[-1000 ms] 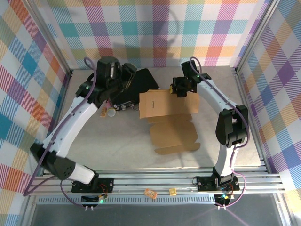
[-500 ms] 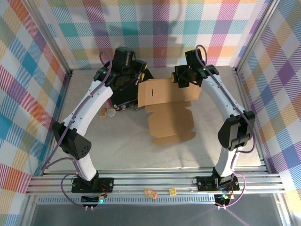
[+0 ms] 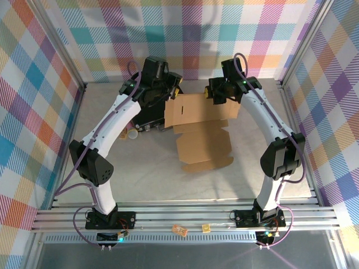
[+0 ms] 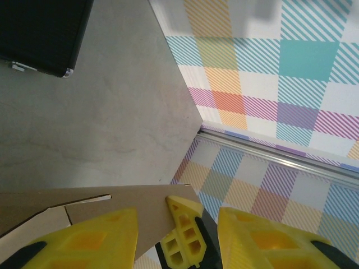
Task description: Fold the paper box
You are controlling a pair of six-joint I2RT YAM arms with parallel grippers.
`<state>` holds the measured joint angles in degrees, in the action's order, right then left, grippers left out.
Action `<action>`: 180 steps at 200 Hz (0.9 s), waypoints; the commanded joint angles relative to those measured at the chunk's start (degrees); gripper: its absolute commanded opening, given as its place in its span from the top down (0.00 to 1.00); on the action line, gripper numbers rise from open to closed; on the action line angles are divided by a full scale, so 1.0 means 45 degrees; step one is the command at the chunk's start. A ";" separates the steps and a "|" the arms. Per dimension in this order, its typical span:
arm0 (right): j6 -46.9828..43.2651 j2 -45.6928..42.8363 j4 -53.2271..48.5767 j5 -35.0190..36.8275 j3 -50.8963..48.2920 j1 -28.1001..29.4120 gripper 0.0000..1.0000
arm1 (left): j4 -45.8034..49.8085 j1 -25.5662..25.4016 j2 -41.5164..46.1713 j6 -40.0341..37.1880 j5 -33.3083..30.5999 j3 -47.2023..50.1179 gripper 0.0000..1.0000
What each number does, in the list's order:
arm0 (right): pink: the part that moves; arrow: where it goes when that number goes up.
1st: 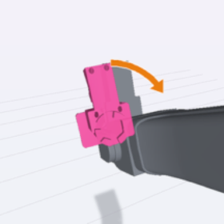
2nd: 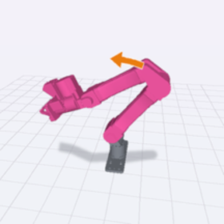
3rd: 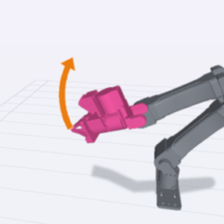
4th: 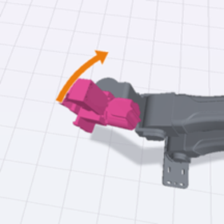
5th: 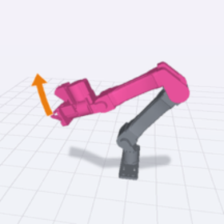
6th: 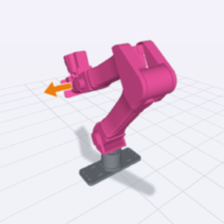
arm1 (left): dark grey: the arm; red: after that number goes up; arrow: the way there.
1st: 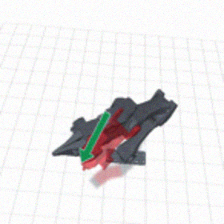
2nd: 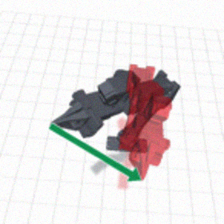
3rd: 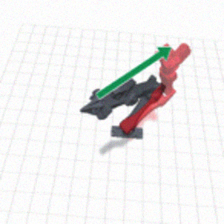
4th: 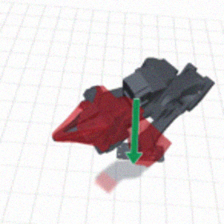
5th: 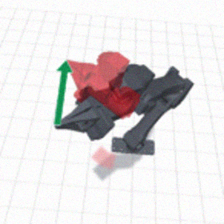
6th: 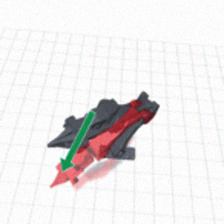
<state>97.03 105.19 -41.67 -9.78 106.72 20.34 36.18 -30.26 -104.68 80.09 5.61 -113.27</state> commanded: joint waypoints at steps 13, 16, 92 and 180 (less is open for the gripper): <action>0.0035 -0.0074 -0.0116 0.0113 0.0562 0.0107 1.00 | -0.0069 -0.0164 -0.0018 0.0011 0.0617 -0.0004 0.58; 0.0055 -0.0057 -0.0115 0.0122 0.0553 0.0109 1.00 | -0.0072 -0.0179 -0.0018 0.0030 0.0635 0.0011 0.58; 0.0260 0.0179 0.0056 0.0167 0.0821 0.0109 1.00 | -0.0159 -0.0394 0.0659 0.0297 0.0755 0.1091 0.57; 0.0369 0.0031 0.0036 -0.0209 0.0653 0.0148 1.00 | -0.1615 -0.0619 0.0252 0.1101 0.0988 0.1444 0.53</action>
<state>97.30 105.65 -41.91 -8.43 108.73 20.34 32.38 -31.99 -103.44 83.18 8.36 -106.63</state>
